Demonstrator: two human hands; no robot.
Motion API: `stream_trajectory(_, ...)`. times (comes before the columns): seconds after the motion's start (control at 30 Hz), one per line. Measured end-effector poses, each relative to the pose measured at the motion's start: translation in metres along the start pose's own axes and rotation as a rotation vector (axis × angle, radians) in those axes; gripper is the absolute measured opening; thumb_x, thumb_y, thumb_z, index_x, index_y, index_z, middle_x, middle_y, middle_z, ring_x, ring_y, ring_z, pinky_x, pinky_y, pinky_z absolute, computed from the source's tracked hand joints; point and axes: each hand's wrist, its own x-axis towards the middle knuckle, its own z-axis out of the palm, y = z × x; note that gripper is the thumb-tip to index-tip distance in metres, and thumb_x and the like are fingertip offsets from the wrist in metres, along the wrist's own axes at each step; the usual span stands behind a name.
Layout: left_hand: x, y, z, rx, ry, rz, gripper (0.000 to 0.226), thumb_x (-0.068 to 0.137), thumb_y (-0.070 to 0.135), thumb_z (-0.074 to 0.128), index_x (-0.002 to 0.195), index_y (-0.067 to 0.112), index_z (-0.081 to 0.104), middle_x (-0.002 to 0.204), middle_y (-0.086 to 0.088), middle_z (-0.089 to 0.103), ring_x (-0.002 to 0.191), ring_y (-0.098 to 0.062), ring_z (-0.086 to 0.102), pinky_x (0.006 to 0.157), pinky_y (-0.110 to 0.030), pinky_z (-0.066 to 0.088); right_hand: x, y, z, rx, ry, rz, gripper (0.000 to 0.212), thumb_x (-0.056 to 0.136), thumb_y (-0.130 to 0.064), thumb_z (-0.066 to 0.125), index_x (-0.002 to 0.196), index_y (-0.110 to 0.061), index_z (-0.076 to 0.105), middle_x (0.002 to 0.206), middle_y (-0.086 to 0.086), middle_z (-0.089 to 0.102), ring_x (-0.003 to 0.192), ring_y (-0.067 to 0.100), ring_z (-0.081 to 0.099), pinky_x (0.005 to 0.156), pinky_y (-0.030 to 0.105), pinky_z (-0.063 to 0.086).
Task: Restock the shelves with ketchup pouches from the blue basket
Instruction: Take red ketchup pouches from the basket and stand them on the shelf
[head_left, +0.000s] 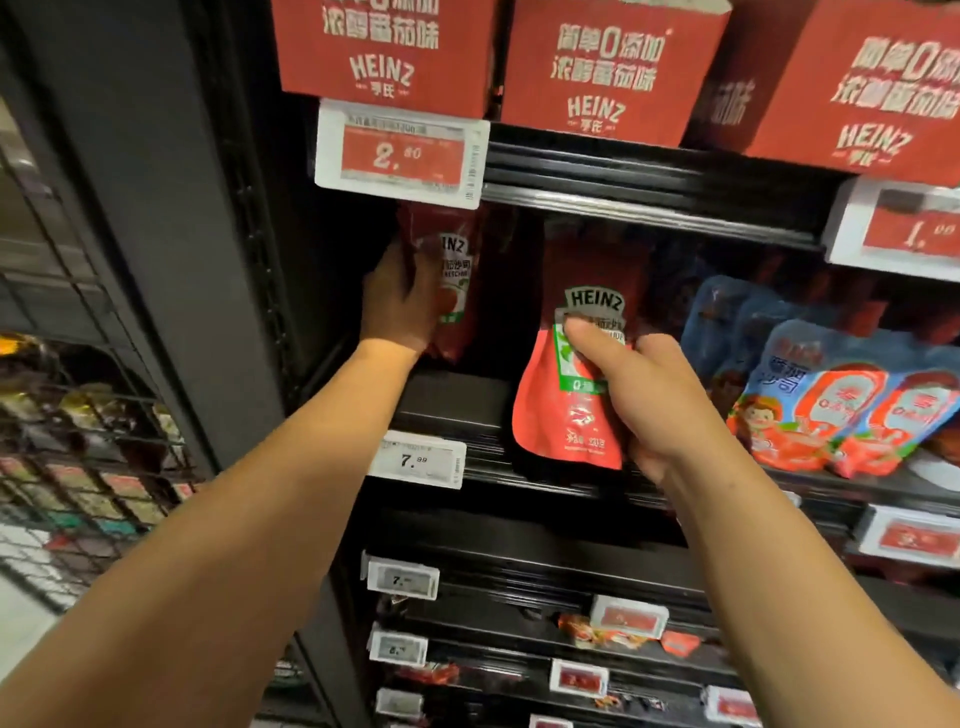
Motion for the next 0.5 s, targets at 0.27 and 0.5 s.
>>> stream_trajectory(0.27,0.007,-0.01,0.0,0.072,0.029,0.05,0.044,0.101,0.045,0.048,0.127,0.012,0.059,0.099,0.017,0.063,0.081,0.022,0.059,0.072,-0.003,0.045,0.085,-0.004,0.029,-0.023,0.059,-0.101,0.029,0.084,-0.028,0.081,0.109,-0.018,0.069,0.084,-0.004,0.077,0.067,0.009,0.074,0.05,0.023,0.055)
stream_trajectory(0.5,0.014,-0.018,0.002,0.128,0.011,0.064,0.051,0.099,0.055,0.042,0.13,0.016,0.053,0.101,0.011,0.065,0.091,-0.01,0.069,0.081,-0.025,0.056,0.136,0.0,0.037,-0.155,0.055,-0.231,0.022,0.082,-0.042,0.08,0.094,-0.033,0.065,0.094,-0.012,0.073,0.079,0.004,0.074,0.066,0.027,0.06)
